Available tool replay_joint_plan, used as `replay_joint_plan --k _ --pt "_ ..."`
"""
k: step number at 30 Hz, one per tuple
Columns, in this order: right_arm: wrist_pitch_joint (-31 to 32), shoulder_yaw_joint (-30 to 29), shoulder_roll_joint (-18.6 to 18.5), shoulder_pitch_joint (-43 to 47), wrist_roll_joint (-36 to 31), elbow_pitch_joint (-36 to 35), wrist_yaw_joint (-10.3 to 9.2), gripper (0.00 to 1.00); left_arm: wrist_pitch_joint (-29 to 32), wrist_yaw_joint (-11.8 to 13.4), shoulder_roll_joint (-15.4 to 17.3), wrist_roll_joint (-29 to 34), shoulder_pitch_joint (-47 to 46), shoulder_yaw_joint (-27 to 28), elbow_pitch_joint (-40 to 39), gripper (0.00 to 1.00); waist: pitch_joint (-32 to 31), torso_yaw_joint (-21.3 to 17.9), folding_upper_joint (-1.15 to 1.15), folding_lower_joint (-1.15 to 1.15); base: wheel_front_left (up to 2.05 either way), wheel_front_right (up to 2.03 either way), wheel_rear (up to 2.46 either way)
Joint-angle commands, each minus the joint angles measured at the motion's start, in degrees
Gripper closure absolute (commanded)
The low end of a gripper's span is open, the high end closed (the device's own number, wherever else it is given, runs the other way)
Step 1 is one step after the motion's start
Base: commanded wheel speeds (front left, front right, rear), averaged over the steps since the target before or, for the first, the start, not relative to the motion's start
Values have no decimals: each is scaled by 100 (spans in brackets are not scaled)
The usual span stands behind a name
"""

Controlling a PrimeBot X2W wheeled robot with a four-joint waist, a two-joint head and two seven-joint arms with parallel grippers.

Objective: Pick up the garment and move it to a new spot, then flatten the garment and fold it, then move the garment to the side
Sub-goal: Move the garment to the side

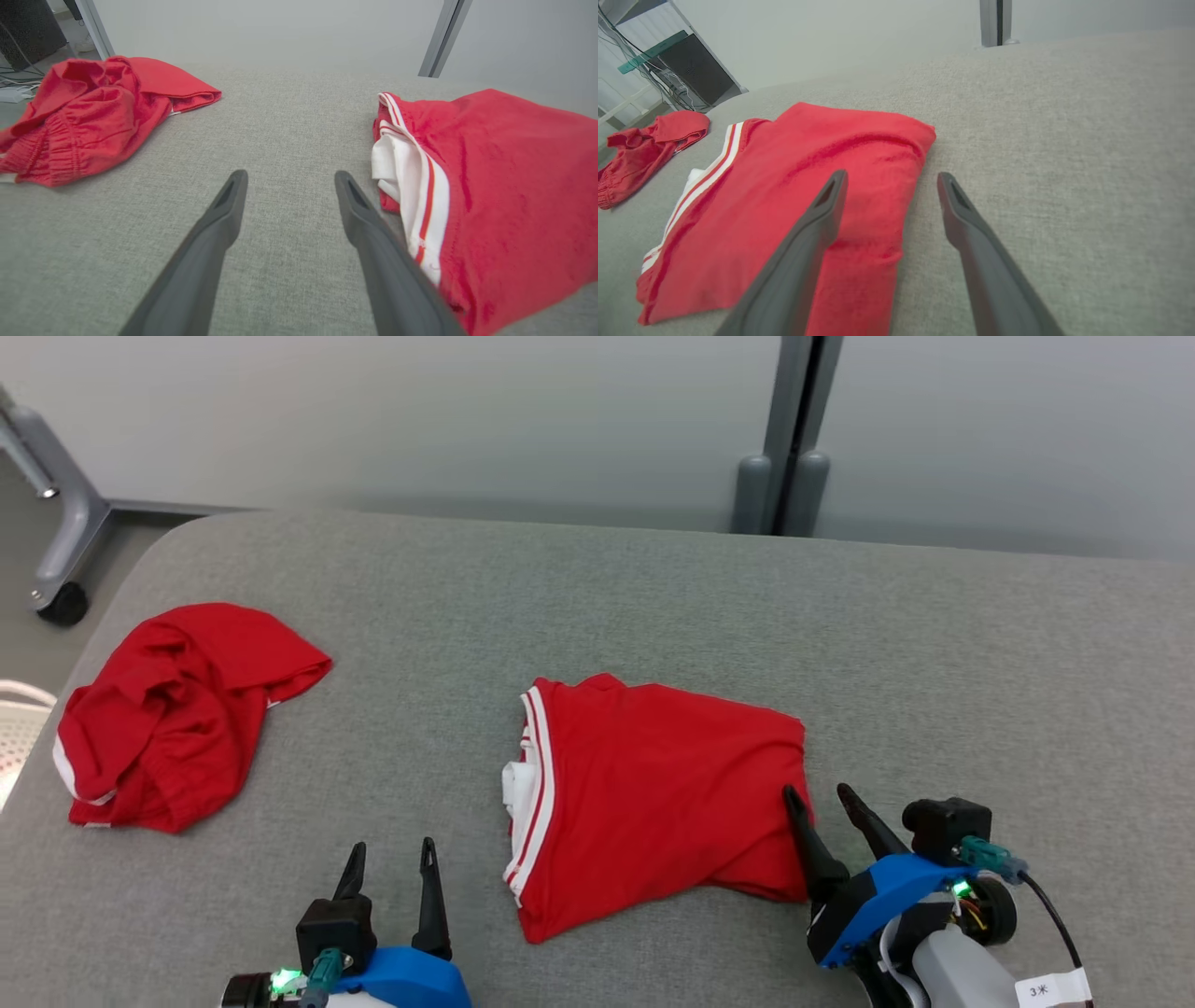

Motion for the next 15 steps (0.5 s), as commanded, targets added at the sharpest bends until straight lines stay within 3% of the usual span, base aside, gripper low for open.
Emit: replay_joint_plan --k 1,5,7,8,9,15 --pt "-29 -31 -27 -139 103 210 1 0 -15 -22 2 2 -79 -11 4 0 187 247 0 0 0 0 0" --pt "-29 34 -24 -382 252 607 1 0 -15 -19 -1 8 -87 -19 -28 0 281 419 0 0 0 0 0" --pt "-29 153 -26 -443 365 724 1 29 -15 -18 0 5 -84 -13 -49 0 310 445 0 0 0 0 0" --pt "-29 237 -26 -464 470 773 1 91 -15 -17 0 4 -76 -9 -56 0 317 449 0 0 0 0 0" --pt "-27 317 -25 -487 564 809 1 100 -15 -17 0 1 -65 -4 -60 0 322 443 0 0 0 0 0" --pt "-27 342 -33 -563 502 549 0 100 -15 -45 -2 34 -77 -19 -101 0 302 82 0 0 0 0 0"
